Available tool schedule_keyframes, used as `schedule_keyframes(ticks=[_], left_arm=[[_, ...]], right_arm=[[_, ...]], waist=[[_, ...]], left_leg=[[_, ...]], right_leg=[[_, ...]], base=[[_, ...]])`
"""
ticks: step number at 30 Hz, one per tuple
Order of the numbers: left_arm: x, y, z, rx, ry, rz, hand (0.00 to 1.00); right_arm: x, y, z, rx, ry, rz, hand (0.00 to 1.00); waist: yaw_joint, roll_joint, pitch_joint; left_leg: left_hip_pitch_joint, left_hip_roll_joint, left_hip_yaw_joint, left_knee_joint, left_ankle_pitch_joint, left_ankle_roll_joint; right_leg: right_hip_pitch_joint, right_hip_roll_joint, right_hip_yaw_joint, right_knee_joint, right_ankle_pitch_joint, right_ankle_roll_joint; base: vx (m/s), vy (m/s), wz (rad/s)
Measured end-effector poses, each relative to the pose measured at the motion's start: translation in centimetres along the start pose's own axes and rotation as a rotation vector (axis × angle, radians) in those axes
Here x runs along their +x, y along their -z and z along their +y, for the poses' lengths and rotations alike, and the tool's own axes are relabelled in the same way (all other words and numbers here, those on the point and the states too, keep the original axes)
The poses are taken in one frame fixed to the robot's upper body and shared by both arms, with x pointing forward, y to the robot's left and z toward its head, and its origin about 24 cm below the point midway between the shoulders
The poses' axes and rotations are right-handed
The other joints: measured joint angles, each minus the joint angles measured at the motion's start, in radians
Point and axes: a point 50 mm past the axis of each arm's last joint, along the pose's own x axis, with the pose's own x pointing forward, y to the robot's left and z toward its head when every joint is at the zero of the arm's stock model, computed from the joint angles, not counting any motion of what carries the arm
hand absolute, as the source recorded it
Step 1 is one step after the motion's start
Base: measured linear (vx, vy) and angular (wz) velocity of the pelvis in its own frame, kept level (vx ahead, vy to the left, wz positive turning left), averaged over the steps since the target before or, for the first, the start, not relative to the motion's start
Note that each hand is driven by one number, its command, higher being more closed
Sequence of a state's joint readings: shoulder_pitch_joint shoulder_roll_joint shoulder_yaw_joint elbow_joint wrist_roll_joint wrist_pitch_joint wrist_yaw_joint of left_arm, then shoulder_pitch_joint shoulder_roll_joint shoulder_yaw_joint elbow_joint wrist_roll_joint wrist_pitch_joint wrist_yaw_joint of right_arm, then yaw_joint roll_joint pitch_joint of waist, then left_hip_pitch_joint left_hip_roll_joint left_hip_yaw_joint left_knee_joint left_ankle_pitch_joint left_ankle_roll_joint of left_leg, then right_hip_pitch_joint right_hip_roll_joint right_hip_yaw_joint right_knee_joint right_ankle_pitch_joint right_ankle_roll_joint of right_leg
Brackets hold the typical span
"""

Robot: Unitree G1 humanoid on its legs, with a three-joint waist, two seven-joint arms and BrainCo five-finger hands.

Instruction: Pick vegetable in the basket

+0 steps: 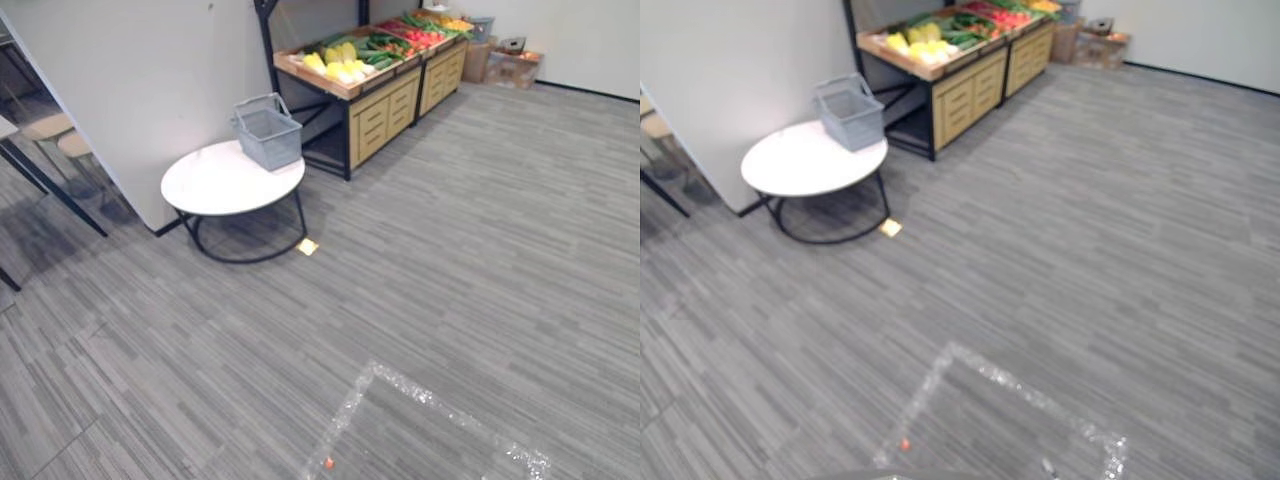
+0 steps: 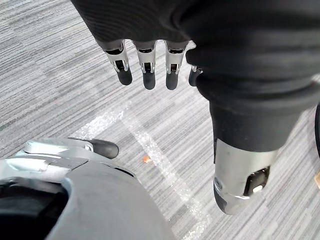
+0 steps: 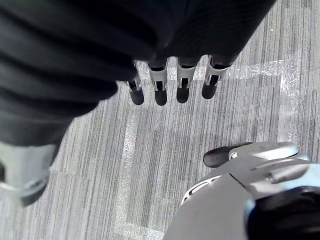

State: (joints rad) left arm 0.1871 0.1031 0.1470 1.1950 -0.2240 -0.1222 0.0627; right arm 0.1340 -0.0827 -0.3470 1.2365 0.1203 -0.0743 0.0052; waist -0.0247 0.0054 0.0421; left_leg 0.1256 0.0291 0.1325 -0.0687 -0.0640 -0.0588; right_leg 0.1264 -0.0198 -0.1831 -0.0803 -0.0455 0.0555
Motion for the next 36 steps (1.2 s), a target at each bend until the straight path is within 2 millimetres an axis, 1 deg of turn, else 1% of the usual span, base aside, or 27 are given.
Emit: schedule_keyframes(ticks=[1, 2, 3, 4, 5, 7, 8, 9, 10, 11, 12, 13, 15, 16, 17, 18, 19, 20, 21, 22, 23, 25, 26, 30, 31, 35, 36], left_arm=[[0.0, 0.0, 0.0, -0.001, 0.000, 0.000, 0.00], [0.0, 0.0, 0.0, -0.002, 0.000, -0.001, 0.00], [0.0, 0.0, 0.0, -0.002, -0.001, 0.000, 0.00], [0.0, 0.0, 0.0, -0.005, -0.002, 0.002, 0.00], [0.0, 0.1, 0.0, -0.005, -0.002, 0.002, 0.00], [0.0, 0.1, 0.0, -0.006, -0.004, 0.003, 0.00], [0.0, 0.1, 0.0, -0.006, -0.004, 0.004, 0.00], [0.0, 0.1, 0.0, -0.006, -0.004, 0.004, 0.00], [0.0, 0.1, 0.0, -0.006, -0.003, 0.003, 0.00], [0.0, 0.1, 0.0, -0.006, -0.003, 0.003, 0.00], [0.0, 0.1, 0.0, -0.007, -0.003, 0.004, 0.00], [0.0, 0.1, 0.0, -0.007, -0.003, 0.002, 0.00], [0.0, 0.1, 0.0, -0.006, -0.003, 0.000, 0.00], [0.0, 0.1, 0.0, -0.005, -0.003, -0.002, 0.00], [0.0, 0.0, 0.0, -0.003, -0.004, -0.002, 0.00], [0.0, 0.0, 0.0, 0.004, -0.004, -0.007, 0.00], [0.0, 0.0, 0.0, 0.007, -0.005, -0.009, 0.00], [0.0, -0.1, 0.0, 0.010, -0.005, -0.011, 0.00], [0.0, -0.1, -0.1, 0.016, -0.003, -0.019, 0.00], [0.0, -0.2, -0.1, 0.019, -0.002, -0.021, 0.00], [0.0, -0.3, -0.1, 0.020, 0.000, -0.025, 0.00], [0.0, -0.3, -0.1, 0.021, 0.000, -0.028, 0.00], [0.0, -0.4, -0.1, 0.023, 0.001, -0.030, 0.00], [0.0, -0.6, -0.1, 0.025, 0.002, -0.038, 0.00], [0.1, -0.6, -0.1, 0.026, 0.002, -0.039, 0.00], [0.2, -1.2, -0.2, 0.035, 0.003, -0.058, 0.00], [0.2, -1.7, -0.2, 0.036, 0.008, -0.077, 0.00]], right_arm=[[0.0, 0.0, 0.0, 0.000, 0.000, 0.000, 0.00], [0.0, -0.1, 0.1, 0.000, -0.001, -0.002, 0.00], [0.0, -0.1, 0.1, 0.000, -0.002, -0.003, 0.00], [0.0, -0.2, 0.1, 0.000, -0.003, -0.005, 0.00], [0.0, -0.2, 0.1, 0.000, -0.003, -0.006, 0.00], [0.0, -0.2, 0.1, -0.001, -0.003, -0.006, 0.00], [0.0, -0.2, 0.1, -0.001, -0.003, -0.006, 0.00], [0.0, -0.2, 0.1, -0.002, -0.003, -0.007, 0.00], [0.0, -0.2, 0.1, -0.004, -0.003, -0.008, 0.00], [0.0, -0.2, 0.1, -0.004, -0.003, -0.009, 0.00], [0.0, -0.3, 0.1, -0.009, -0.003, -0.011, 0.00], [0.0, -0.3, 0.2, -0.015, -0.004, -0.013, 0.00], [0.0, -0.4, 0.2, -0.043, -0.009, -0.021, 0.00], [0.0, -0.5, 0.2, -0.056, -0.010, -0.032, 0.00], [0.0, -0.6, 0.2, -0.060, -0.010, -0.035, 0.00], [0.0, -0.7, 0.3, -0.068, -0.011, -0.039, 0.00], [0.1, -0.7, 0.2, -0.079, -0.013, -0.042, 0.00], [0.1, -0.8, 0.2, -0.081, -0.013, -0.043, 0.00], [0.1, -0.8, 0.2, -0.081, -0.015, -0.045, 0.00], [0.1, -0.9, 0.2, -0.081, -0.017, -0.045, 0.00], [0.1, -0.9, 0.3, -0.080, -0.022, -0.049, 0.00], [0.1, -1.1, 0.3, -0.075, -0.027, -0.058, 0.00], [0.1, -1.2, 0.3, -0.074, -0.028, -0.062, 0.00], [0.1, -1.4, 0.3, -0.068, -0.030, -0.070, 0.00], [0.1, -1.4, 0.4, -0.068, -0.031, -0.071, 0.00], [0.1, -1.8, 0.5, -0.076, -0.037, -0.093, 0.00], [0.1, -2.1, 0.7, -0.089, -0.044, -0.104, 0.00]], waist=[[0.000, -0.006, 0.005], [0.000, 0.002, 0.003], [0.000, 0.002, 0.004], [0.000, -0.007, 0.010], [0.000, 0.004, 0.006], [0.000, -0.008, 0.011], [0.000, 0.002, 0.005], [0.000, -0.008, 0.011], [0.000, 0.006, 0.005], [0.000, 0.004, 0.004], [0.000, -0.007, 0.011], [0.000, 0.004, 0.004], [0.000, -0.003, 0.009], [0.000, -0.001, 0.007], [0.000, -0.009, 0.012], [0.000, 0.000, 0.008], [0.000, -0.009, 0.012], [0.000, -0.008, 0.012], [0.000, 0.003, 0.007], [0.000, -0.009, 0.014], [0.000, 0.001, 0.009], [0.000, -0.007, 0.014], [0.000, -0.002, 0.011], [0.001, -0.008, 0.015], [0.000, -0.004, 0.012], [0.000, -0.006, 0.013], [-0.001, -0.005, 0.013]], left_leg=[[0.000, 0.000, 0.000, 0.000, 0.000, 0.000], [0.000, 0.001, 0.002, 0.001, 0.000, 0.000], [0.000, 0.001, 0.003, 0.001, 0.000, 0.000], [0.001, 0.003, 0.004, 0.001, 0.000, 0.000], [0.001, 0.003, 0.005, 0.001, 0.000, 0.000], [0.001, 0.005, 0.006, 0.001, 0.001, 0.001], [0.001, 0.005, 0.010, 0.001, 0.001, 0.001], [0.001, 0.005, 0.013, 0.001, 0.001, 0.001], [0.001, 0.006, 0.016, 0.000, 0.001, 0.001], [0.001, 0.006, 0.016, 0.000, 0.001, 0.001], [0.001, 0.006, 0.017, -0.001, 0.001, 0.002], [0.001, 0.006, 0.017, -0.002, 0.001, 0.002], [0.002, 0.006, 0.017, -0.006, 0.001, 0.002], [0.002, 0.006, 0.018, -0.008, 0.001, 0.002], [0.002, 0.006, 0.018, -0.010, 0.001, 0.002], [0.004, 0.006, 0.019, -0.013, 0.001, 0.002], [0.006, 0.006, 0.021, -0.017, 0.001, 0.002], [0.007, 0.006, 0.022, -0.017, 0.001, 0.002], [0.009, 0.006, 0.023, -0.018, 0.001, 0.001], [0.009, 0.006, 0.024, -0.018, 0.000, 0.001], [0.010, 0.006, 0.024, -0.018, 0.000, 0.001], [0.011, 0.006, 0.026, -0.018, 0.000, 0.001], [0.013, 0.006, 0.027, -0.018, 0.000, 0.000], [0.016, 0.006, 0.043, -0.018, -0.001, 0.000], [0.016, 0.006, 0.044, -0.018, -0.001, 0.000], [0.016, 0.006, 0.045, -0.017, -0.002, 0.000], [0.016, 0.006, 0.045, -0.017, -0.002, 0.001]], right_leg=[[0.000, 0.000, 0.000, -0.001, 0.000, 0.000], [0.002, 0.001, 0.000, -0.004, 0.002, 0.002], [0.002, 0.001, 0.000, -0.005, 0.002, 0.003], [0.002, 0.002, 0.000, -0.005, 0.002, 0.003], [0.002, 0.002, 0.000, -0.005, 0.002, 0.003], [0.002, 0.003, 0.000, -0.005, 0.002, 0.003], [0.001, 0.004, 0.000, -0.005, 0.002, 0.002], [0.001, 0.004, 0.000, -0.005, 0.002, 0.002], [0.001, 0.004, 0.001, -0.006, 0.002, 0.002], [0.000, 0.004, 0.001, -0.006, 0.003, 0.002], [0.000, 0.005, 0.001, -0.007, 0.003, 0.002], [0.000, 0.005, 0.001, -0.008, 0.003, 0.002], [0.000, 0.005, 0.001, -0.009, 0.003, 0.002], [-0.001, 0.006, 0.002, -0.010, 0.003, 0.002], [-0.001, 0.006, 0.002, -0.010, 0.003, 0.002], [-0.001, 0.006, 0.003, -0.012, 0.003, 0.002], [-0.001, 0.007, 0.005, -0.012, 0.003, 0.002], [-0.001, 0.007, 0.005, -0.013, 0.003, 0.002], [0.000, 0.007, 0.006, -0.013, 0.003, 0.002], [0.000, 0.007, 0.007, -0.013, 0.003, 0.002], [0.000, 0.007, 0.009, -0.013, 0.003, 0.002], [-0.001, 0.007, 0.013, -0.013, 0.003, 0.002], [0.000, 0.007, 0.015, -0.012, 0.003, 0.002], [-0.002, 0.007, 0.025, -0.009, 0.003, 0.002], [-0.002, 0.007, 0.026, -0.009, 0.003, 0.002], [-0.004, 0.007, 0.027, -0.007, 0.003, 0.002], [-0.004, 0.007, 0.028, -0.007, 0.003, 0.002]], base=[[0.00, 0.000, 0.00], [-0.04, -0.016, -0.03], [-0.05, -0.021, -0.03], [-0.04, -0.017, -0.03], [-0.05, -0.020, -0.03], [-0.04, -0.018, -0.02], [-0.04, -0.015, -0.01], [-0.04, -0.017, -0.03], [-0.02, -0.009, -0.03], [-0.01, -0.012, -0.03], [0.00, 0.000, 0.00], [0.00, 0.000, 0.00], [0.00, 0.000, 0.00], [0.00, 0.000, 0.00], [0.00, 0.000, 0.00], [0.01, -0.008, -0.03], [0.01, -0.008, -0.04], [0.01, -0.007, -0.04], [0.00, -0.005, -0.03], [0.00, -0.007, -0.04], [-0.01, -0.008, -0.04], [-0.02, -0.011, -0.06], [-0.03, -0.012, -0.06], [-0.03, -0.011, -0.06], [-0.03, -0.013, -0.05], [-0.01, -0.004, 0.00], [0.00, 0.000, 0.00]])
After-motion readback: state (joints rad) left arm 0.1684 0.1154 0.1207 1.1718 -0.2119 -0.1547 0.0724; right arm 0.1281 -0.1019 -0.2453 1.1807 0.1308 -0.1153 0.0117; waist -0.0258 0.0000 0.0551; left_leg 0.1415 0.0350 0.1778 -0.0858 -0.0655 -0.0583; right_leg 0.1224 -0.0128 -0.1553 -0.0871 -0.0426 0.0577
